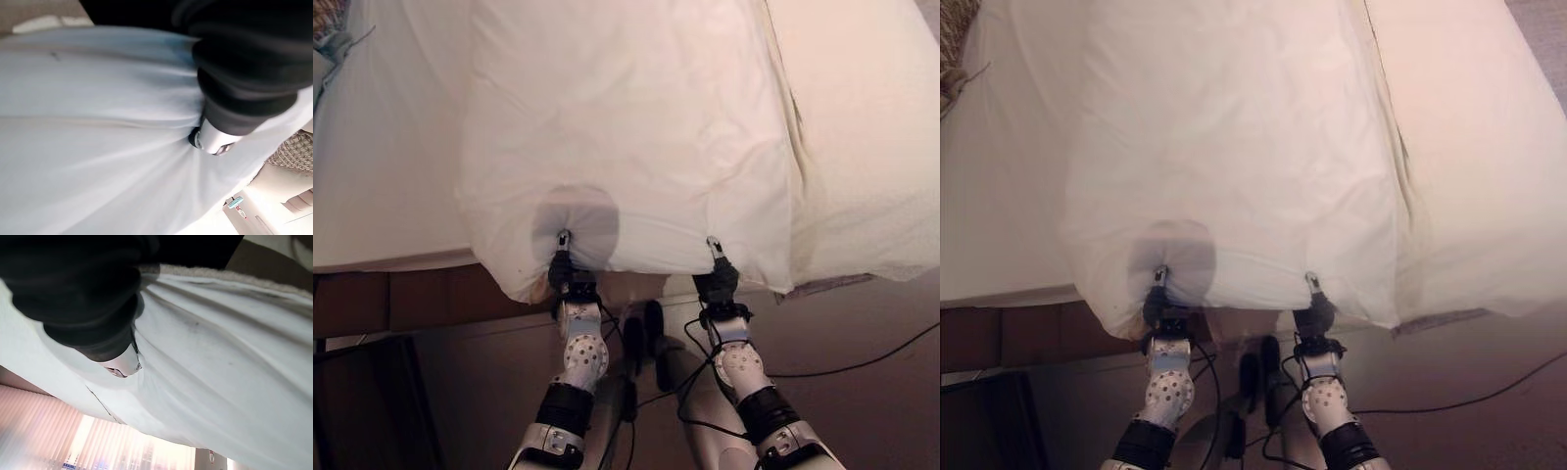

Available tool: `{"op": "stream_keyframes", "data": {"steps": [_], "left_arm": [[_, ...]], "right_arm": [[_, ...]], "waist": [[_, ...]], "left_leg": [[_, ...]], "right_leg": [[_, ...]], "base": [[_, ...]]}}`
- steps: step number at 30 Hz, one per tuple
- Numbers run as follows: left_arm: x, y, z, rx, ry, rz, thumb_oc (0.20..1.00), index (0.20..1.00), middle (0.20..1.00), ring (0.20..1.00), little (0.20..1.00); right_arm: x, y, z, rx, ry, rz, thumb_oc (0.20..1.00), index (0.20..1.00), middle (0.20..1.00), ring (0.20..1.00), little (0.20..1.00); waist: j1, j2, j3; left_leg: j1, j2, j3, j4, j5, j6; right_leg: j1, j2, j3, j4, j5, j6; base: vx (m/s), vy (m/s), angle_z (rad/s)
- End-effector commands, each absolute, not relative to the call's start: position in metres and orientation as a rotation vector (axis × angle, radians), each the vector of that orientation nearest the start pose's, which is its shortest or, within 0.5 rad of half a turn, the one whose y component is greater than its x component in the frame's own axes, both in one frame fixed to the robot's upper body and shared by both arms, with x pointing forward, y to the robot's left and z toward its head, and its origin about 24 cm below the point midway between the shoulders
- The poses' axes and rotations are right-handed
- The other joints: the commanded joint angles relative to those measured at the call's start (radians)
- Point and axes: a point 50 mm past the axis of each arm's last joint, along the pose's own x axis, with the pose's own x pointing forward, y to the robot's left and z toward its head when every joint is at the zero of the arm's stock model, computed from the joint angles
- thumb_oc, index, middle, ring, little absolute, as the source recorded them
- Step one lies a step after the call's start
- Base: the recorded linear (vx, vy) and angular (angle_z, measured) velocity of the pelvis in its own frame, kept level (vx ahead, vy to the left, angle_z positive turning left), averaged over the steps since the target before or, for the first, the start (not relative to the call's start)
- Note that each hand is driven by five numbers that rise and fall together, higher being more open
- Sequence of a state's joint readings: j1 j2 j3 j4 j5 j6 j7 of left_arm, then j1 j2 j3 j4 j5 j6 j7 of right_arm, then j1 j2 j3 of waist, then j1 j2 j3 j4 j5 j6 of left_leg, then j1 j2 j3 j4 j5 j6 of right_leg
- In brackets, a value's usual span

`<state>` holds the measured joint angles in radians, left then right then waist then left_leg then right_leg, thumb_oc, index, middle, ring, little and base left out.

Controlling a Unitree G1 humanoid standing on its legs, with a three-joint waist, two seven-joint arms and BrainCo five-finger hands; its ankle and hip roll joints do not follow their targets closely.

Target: Make the bed

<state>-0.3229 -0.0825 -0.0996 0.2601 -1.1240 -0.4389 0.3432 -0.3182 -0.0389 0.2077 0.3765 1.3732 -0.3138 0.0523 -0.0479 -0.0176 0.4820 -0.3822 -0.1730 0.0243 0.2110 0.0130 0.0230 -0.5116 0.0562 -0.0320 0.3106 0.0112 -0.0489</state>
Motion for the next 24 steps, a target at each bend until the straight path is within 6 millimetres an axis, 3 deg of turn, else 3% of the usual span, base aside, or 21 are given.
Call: {"op": "stream_keyframes", "data": {"steps": [1, 4, 6, 8, 9, 10, 11, 13, 15, 18, 20, 24], "left_arm": [[0.287, 0.2, 0.079, -1.214, -0.395, 0.56, 0.2, 0.2, 0.2, 0.2, 0.2], [0.287, 0.198, 0.072, -1.228, -0.364, 0.586, 0.2, 0.2, 0.2, 0.2, 0.2], [0.287, 0.202, 0.071, -1.204, -0.366, 0.598, 0.2, 0.2, 0.2, 0.2, 0.2], [0.284, 0.207, 0.073, -1.176, -0.39, 0.601, 0.2, 0.2, 0.2, 0.2, 0.2], [0.284, 0.207, 0.073, -1.175, -0.39, 0.601, 0.2, 0.2, 0.2, 0.2, 0.2], [0.281, 0.216, 0.077, -1.157, -0.426, 0.623, 0.2, 0.2, 0.2, 0.2, 0.2], [0.28, 0.218, 0.079, -1.149, -0.435, 0.624, 0.2, 0.2, 0.2, 0.2, 0.2], [0.279, 0.225, 0.081, -1.13, -0.453, 0.645, 0.2, 0.2, 0.2, 0.2, 0.2], [0.279, 0.228, 0.081, -1.117, -0.456, 0.648, 0.2, 0.2, 0.2, 0.2, 0.2], [0.283, 0.225, 0.086, -1.103, -0.46, 0.611, 0.2, 0.2, 0.2, 0.2, 0.2], [0.287, 0.224, 0.092, -1.097, -0.473, 0.578, 0.2, 0.2, 0.2, 0.2, 0.2], [0.292, 0.217, 0.101, -1.082, -0.489, 0.534, 0.2, 0.2, 0.2, 0.2, 0.2]], "right_arm": [[0.289, -0.219, 0.041, 1.093, -0.267, -0.278, 0.2, 0.2, 0.2, 0.2, 0.2], [0.292, -0.214, 0.038, 1.068, -0.23, -0.254, 0.2, 0.2, 0.2, 0.2, 0.2], [0.293, -0.214, 0.036, 1.034, -0.211, -0.244, 0.2, 0.2, 0.2, 0.2, 0.2], [0.293, -0.213, 0.034, 1.011, -0.195, -0.234, 0.2, 0.2, 0.2, 0.2, 0.2], [0.293, -0.213, 0.034, 1.012, -0.194, -0.234, 0.2, 0.2, 0.2, 0.2, 0.2], [0.293, -0.212, 0.03, 0.999, -0.179, -0.236, 0.2, 0.2, 0.2, 0.2, 0.2], [0.293, -0.211, 0.029, 1.0, -0.173, -0.236, 0.2, 0.2, 0.2, 0.2, 0.2], [0.293, -0.21, 0.027, 0.992, -0.163, -0.242, 0.2, 0.2, 0.2, 0.2, 0.2], [0.293, -0.21, 0.028, 0.985, -0.161, -0.24, 0.2, 0.2, 0.2, 0.2, 0.2], [0.295, -0.206, 0.03, 0.977, -0.164, -0.219, 0.2, 0.2, 0.2, 0.2, 0.2], [0.298, -0.198, 0.033, 1.014, -0.172, -0.199, 0.2, 0.2, 0.2, 0.2, 0.2], [0.296, -0.199, 0.032, 1.036, -0.184, -0.217, 0.2, 0.2, 0.2, 0.2, 0.2]], "waist": [[0.009, 0.044, -0.093], [0.024, 0.028, -0.104], [0.022, 0.017, -0.112], [0.037, -0.002, -0.12], [0.036, -0.003, -0.121], [0.054, -0.013, -0.118], [0.058, -0.016, -0.121], [0.077, -0.016, -0.124], [0.084, -0.007, -0.129], [0.09, 0.014, -0.122], [0.098, 0.007, -0.11], [0.091, -0.007, -0.099]], "left_leg": [[-0.05, 0.023, 0.053, 0.151, -0.048, -0.069], [-0.048, 0.034, 0.003, 0.183, -0.092, -0.058], [-0.047, 0.096, 0.0, 0.155, -0.084, -0.052], [-0.045, 0.168, -0.062, 0.094, -0.037, -0.058], [-0.042, 0.167, -0.062, 0.087, -0.034, -0.059], [-0.012, 0.26, -0.12, -0.028, 0.048, -0.072], [-0.002, 0.303, -0.127, -0.083, 0.087, -0.076], [0.024, 0.37, -0.156, -0.194, 0.167, -0.103], [0.048, 0.418, -0.124, -0.282, 0.202, -0.133], [0.062, 0.441, -0.069, -0.298, 0.188, -0.163], [0.046, 0.425, -0.078, -0.286, 0.18, -0.159], [-0.051, 0.315, -0.061, -0.09, 0.078, -0.129]], "right_leg": [[0.066, -0.028, 0.017, -0.079, -0.004, 0.12], [0.085, -0.027, 0.012, -0.061, -0.024, 0.107], [0.08, -0.043, 0.009, -0.06, -0.029, 0.109], [0.077, -0.055, 0.016, -0.058, -0.037, 0.103], [0.077, -0.055, 0.016, -0.058, -0.037, 0.103], [0.068, -0.057, 0.02, -0.028, -0.056, 0.099], [0.057, -0.061, 0.017, -0.017, -0.059, 0.099], [0.038, -0.061, 0.019, 0.032, -0.086, 0.1], [0.025, -0.076, 0.009, 0.071, -0.11, 0.114], [-0.011, -0.102, -0.024, 0.122, -0.118, 0.14], [-0.026, -0.119, -0.024, 0.104, -0.095, 0.154], [0.044, -0.245, -0.023, -0.038, -0.002, 0.221]], "base": [[-0.05, -0.138, 0.47], [-0.03, -0.137, 0.36], [-0.03, -0.069, 0.21], [0.0, -0.009, 0.25], [0.01, 0.025, 0.15], [0.0, 0.05, 0.03], [0.01, 0.116, -0.13], [0.02, 0.188, -0.12], [0.02, 0.271, 0.03], [-0.05, 0.31, -0.05], [-0.1, 0.366, -0.02], [0.0, 0.483, 0.3]]}}
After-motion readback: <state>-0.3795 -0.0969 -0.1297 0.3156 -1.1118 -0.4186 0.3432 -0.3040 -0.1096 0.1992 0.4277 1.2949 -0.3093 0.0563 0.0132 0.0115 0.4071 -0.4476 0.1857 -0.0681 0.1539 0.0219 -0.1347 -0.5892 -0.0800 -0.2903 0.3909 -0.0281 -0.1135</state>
